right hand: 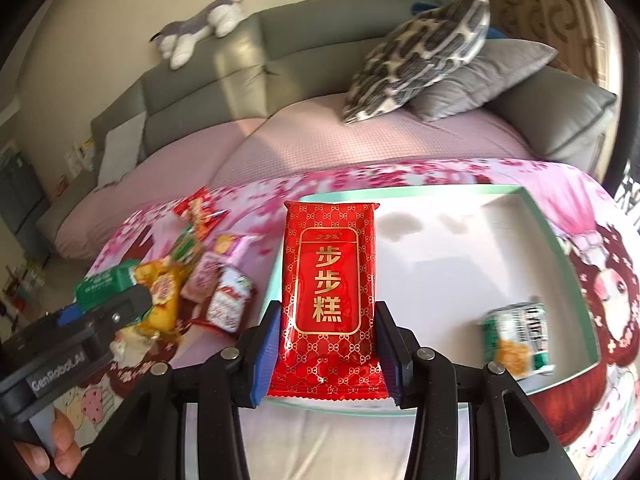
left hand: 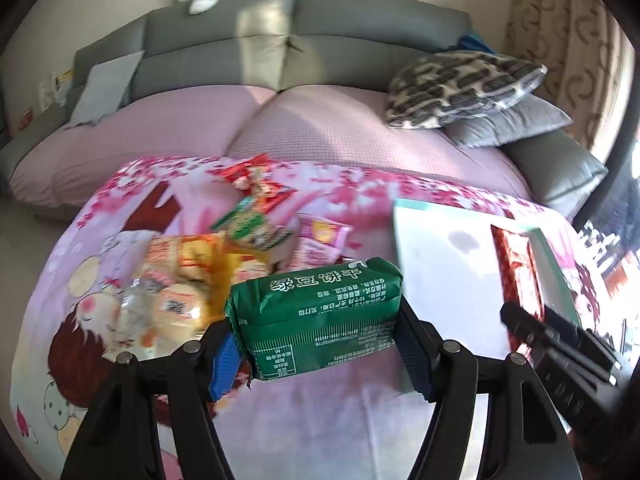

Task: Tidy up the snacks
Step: 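Carry the green pack and red packet over the tray with both grippers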

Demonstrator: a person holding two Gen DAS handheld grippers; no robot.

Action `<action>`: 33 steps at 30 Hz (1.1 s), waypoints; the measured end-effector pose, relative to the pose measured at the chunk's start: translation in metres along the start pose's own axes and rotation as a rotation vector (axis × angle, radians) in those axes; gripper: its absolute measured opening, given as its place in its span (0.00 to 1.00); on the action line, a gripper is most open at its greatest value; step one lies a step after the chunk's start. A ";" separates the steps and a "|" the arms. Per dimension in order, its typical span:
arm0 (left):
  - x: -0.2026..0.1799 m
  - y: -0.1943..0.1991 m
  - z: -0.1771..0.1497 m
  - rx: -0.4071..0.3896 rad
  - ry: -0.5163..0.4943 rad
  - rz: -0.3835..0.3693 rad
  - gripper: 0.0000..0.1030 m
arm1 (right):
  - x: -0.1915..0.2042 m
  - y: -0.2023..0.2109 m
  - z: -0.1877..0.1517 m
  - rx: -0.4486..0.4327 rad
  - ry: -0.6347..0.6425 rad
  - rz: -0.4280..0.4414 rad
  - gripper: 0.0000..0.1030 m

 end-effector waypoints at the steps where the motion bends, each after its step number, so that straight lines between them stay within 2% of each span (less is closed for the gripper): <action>1: -0.006 -0.001 0.000 0.000 -0.011 -0.005 0.68 | -0.008 0.002 0.002 -0.006 -0.016 -0.009 0.46; 7: -0.041 -0.003 0.002 -0.006 -0.081 -0.033 0.68 | -0.049 0.013 0.008 -0.034 -0.094 -0.052 0.46; 12: -0.063 -0.008 0.002 -0.006 -0.131 -0.050 0.68 | -0.065 0.016 0.012 -0.050 -0.128 -0.067 0.46; 22: -0.087 -0.029 0.000 0.009 -0.173 -0.067 0.68 | -0.069 -0.012 0.001 0.021 -0.126 -0.049 0.46; 33: -0.109 -0.053 0.015 0.014 -0.187 -0.113 0.68 | -0.075 -0.033 -0.003 0.067 -0.127 -0.049 0.46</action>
Point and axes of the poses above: each gripper's, at about its wrist camera, not at the fingertips, and y roughly against the way its jaws point, x to its left, z to its top, the point moved 8 cm from there along -y, roughly the way its jaws point, and after that the axes turned 7 degrees about x, right-handed, at the moved point
